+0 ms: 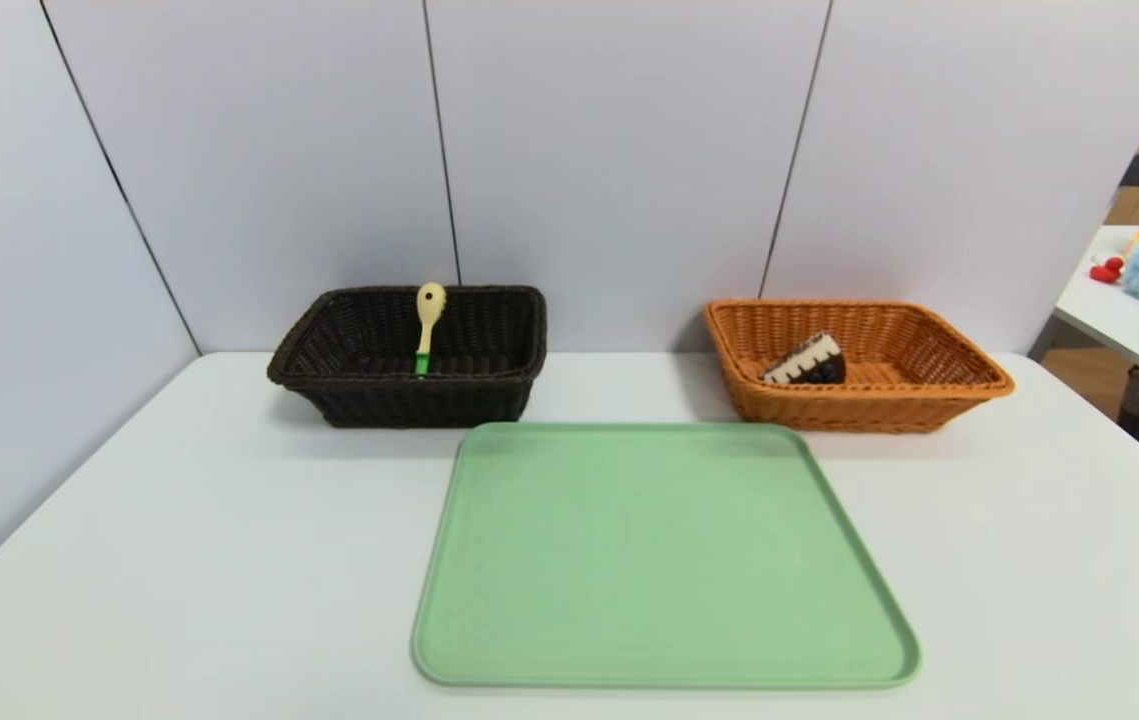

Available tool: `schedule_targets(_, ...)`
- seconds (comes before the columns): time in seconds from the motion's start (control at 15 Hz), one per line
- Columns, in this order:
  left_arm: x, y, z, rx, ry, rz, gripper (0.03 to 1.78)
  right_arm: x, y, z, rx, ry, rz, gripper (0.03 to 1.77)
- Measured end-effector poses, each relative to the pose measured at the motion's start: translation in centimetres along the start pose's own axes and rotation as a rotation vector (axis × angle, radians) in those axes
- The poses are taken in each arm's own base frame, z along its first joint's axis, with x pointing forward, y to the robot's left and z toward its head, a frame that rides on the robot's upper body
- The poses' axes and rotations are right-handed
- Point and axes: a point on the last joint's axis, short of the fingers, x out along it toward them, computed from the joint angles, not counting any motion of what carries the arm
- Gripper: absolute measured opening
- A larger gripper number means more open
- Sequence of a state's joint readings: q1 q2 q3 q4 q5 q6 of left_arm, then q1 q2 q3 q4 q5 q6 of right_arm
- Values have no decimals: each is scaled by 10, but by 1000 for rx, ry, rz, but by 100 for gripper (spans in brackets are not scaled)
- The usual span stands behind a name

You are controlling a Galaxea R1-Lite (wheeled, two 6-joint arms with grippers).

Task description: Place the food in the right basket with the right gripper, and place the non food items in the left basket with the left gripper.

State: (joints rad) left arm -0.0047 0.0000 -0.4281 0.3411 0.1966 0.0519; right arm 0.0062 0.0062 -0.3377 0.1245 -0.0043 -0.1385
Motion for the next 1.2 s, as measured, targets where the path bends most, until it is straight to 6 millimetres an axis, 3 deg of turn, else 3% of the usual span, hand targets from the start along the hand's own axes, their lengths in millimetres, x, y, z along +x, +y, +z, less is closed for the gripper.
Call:
schedule_targets(0.2,26,-7,-31,24,-45,2,169,18,5,-36,-60,-67,-23,170)
schedule_targets(0.33,36,-10,-45,40,-129,6,169,20,6,-42,-92,-129,-30,170)
schedule_targets(0.47,38,-11,-50,54,-163,-30,169,22,8,-52,-94,-72,9,170)
schedule_targets(0.67,40,-16,-69,83,-12,-173,169,22,11,-69,-52,89,54,170)
schedule_targets(0.87,39,-17,-78,63,76,-225,169,20,13,-80,16,188,84,170)
schedule_targets(1.2,40,-16,-77,-82,79,-179,169,20,12,-80,124,197,59,170)
